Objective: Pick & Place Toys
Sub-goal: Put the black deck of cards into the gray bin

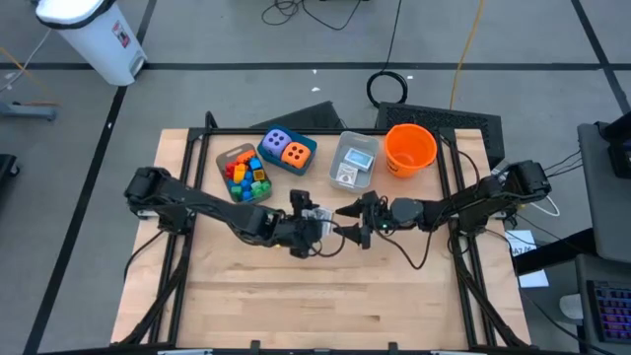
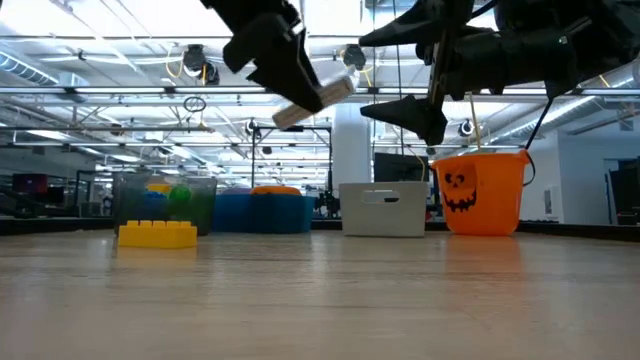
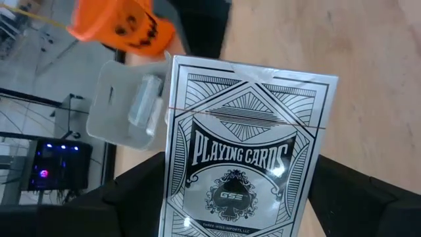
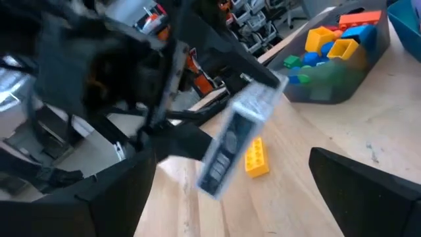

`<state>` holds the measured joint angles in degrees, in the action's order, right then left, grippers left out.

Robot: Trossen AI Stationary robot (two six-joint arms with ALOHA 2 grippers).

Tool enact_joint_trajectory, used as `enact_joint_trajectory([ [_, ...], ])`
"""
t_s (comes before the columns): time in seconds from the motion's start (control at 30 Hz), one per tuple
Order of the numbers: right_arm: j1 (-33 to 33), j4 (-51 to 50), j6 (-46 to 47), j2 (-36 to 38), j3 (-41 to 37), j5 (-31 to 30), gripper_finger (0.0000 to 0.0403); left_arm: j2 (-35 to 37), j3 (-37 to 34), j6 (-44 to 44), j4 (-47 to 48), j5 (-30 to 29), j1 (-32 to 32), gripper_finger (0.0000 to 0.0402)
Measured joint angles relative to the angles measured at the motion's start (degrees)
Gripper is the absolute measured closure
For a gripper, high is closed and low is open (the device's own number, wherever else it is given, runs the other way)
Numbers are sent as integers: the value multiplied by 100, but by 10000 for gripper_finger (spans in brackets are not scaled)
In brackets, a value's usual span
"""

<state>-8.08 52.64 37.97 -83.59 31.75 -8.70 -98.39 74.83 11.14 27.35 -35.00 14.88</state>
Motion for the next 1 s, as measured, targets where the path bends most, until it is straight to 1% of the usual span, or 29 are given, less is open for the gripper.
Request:
enact_joint_trajectory([
  [0.17,3,-40,97,0,0,-16,11,-208,87,263,-200,57,-71,75],
  [0.37,57,-109,183,-2,6,-23,12,-481,543,337,-98,34,-119,84],
  [0.5,59,-131,179,-2,0,-33,23,-646,826,420,41,54,-108,73],
  [0.6,59,-143,167,-2,0,-22,47,-741,909,422,119,82,-110,72],
  [0.77,59,-187,165,-2,0,-22,106,-763,931,487,122,98,-110,81],
  [1.0,59,-189,165,-2,0,-33,191,-760,931,514,94,100,-88,56],
])
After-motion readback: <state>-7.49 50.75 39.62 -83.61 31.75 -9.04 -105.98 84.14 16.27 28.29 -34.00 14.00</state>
